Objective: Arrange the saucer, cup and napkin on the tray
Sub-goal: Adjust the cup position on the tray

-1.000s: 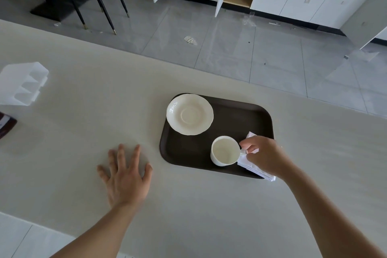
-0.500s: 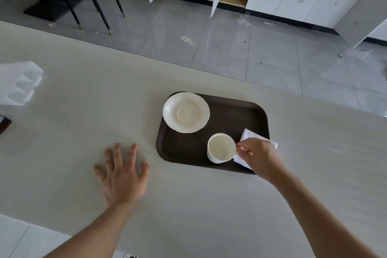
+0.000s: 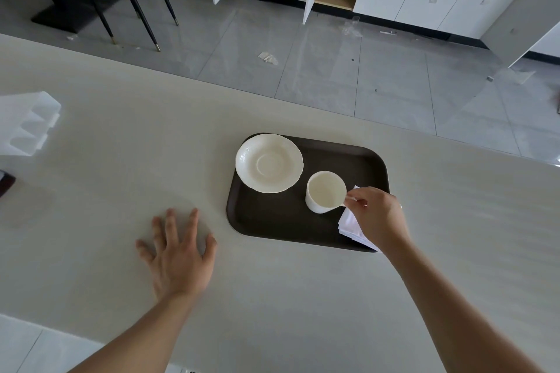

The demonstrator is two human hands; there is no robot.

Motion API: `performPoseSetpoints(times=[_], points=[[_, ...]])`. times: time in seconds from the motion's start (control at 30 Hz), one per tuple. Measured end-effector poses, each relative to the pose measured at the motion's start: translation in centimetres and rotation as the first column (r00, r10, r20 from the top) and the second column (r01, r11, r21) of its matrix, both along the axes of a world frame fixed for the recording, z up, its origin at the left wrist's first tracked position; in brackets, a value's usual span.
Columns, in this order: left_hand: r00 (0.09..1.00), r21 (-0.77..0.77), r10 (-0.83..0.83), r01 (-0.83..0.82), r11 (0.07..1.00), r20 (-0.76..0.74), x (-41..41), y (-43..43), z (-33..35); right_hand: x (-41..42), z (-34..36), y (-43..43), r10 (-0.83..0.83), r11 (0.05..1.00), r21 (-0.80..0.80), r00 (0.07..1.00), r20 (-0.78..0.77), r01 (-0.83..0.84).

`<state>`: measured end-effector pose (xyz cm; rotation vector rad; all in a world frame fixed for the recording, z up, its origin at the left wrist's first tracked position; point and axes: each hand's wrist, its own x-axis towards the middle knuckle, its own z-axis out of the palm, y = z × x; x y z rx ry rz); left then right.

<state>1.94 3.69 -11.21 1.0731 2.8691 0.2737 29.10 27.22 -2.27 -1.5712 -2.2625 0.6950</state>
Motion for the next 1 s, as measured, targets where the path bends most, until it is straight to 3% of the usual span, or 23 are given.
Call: performPoseSetpoints(times=[0.33, 1.0], points=[[1.000, -0.009, 0.003, -0.003, 1.000, -0.001, -0.1, -0.1, -0.2, -1.2, -0.2, 0.4, -0.138, 0.989, -0.066, 0.988, -0.071, 0.134], [1.000, -0.010, 0.013, -0.012, 1.000, 0.003, 0.2, -0.1, 0.1, -4.7, -0.6, -1.6, -0.202, 0.978, 0.045, 0.979, -0.024, 0.203]])
